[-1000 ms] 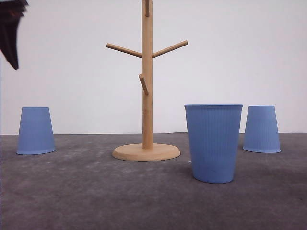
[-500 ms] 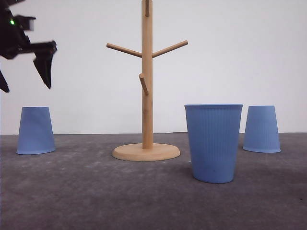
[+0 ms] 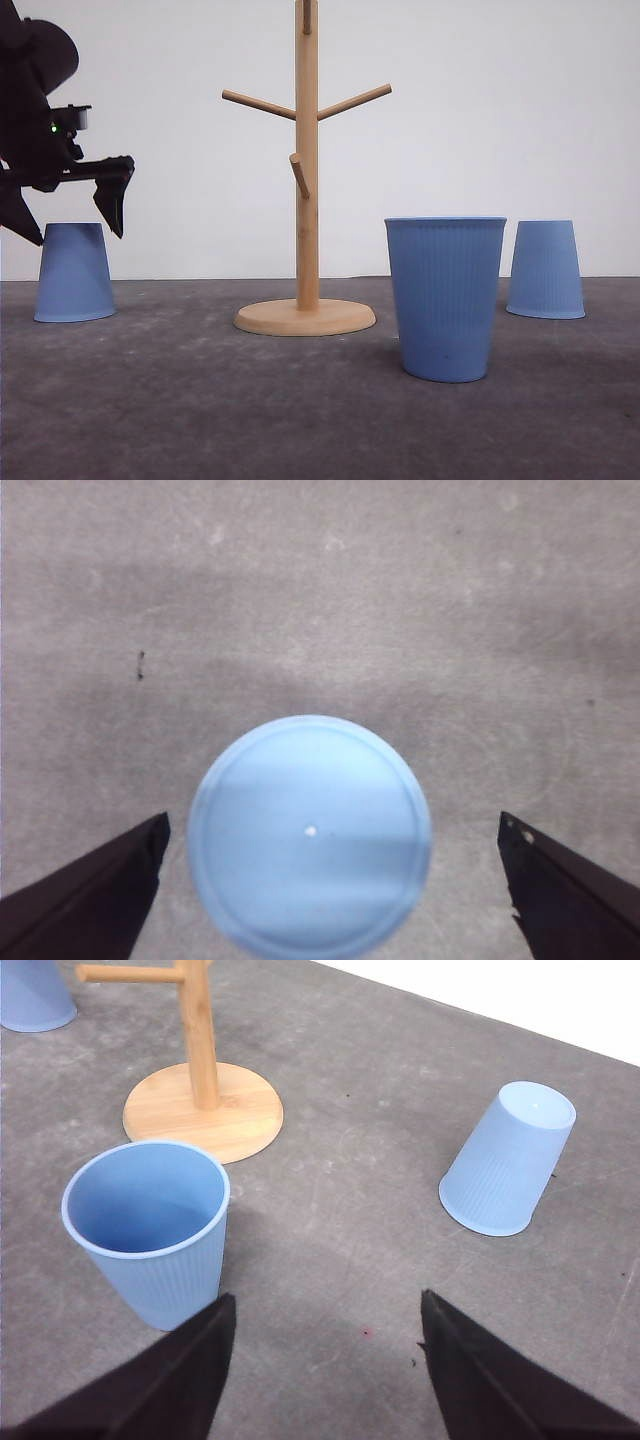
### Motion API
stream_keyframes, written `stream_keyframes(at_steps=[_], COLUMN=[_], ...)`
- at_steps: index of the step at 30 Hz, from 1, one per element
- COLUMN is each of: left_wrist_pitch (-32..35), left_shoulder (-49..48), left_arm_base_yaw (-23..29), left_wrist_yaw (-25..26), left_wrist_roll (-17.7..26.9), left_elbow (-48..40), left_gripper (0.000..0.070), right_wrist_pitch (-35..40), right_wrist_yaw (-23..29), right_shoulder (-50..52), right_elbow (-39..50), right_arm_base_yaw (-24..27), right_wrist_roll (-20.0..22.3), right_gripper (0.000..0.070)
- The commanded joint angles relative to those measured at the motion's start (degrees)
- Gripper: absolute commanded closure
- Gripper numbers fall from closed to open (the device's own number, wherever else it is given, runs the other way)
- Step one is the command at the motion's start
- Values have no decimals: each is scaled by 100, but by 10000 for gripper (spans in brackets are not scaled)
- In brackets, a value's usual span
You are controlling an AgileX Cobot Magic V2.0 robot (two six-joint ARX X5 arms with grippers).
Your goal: Place three cups
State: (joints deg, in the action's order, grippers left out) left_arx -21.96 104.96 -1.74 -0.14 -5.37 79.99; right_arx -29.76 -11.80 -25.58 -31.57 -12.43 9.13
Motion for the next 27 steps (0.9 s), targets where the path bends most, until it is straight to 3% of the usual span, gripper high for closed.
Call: stream_keyframes(at_steps=[1, 10, 12, 16, 24, 27], left_wrist_pitch=[66, 79, 69, 68, 54, -3], left_shoulder=[161, 245, 245, 245, 243, 215], left_arm_base_yaw=[-4, -4, -4, -4, -2, -2], left_wrist_yaw=[-9, -13, -13, -13, -15, -13], left_wrist_roll=[41, 44, 44, 44, 48, 55], left_elbow=[129, 129, 129, 129, 132, 137], left_gripper=[62, 75, 133, 322, 326, 374], right_wrist_pitch=[61, 61, 61, 59, 59, 57], right_wrist_yaw=[26, 132, 134, 134, 134, 134], right_shoulder=[-17, -17, -17, -17, -17, -17], right_elbow=[-76, -76, -76, -76, -76, -76], right_arm_base_yaw=[-20, -20, -20, -20, -20, -20], right_wrist_roll=[-17, -18, -17, -17, -74, -103], right_gripper=[327, 327, 327, 327, 327, 327])
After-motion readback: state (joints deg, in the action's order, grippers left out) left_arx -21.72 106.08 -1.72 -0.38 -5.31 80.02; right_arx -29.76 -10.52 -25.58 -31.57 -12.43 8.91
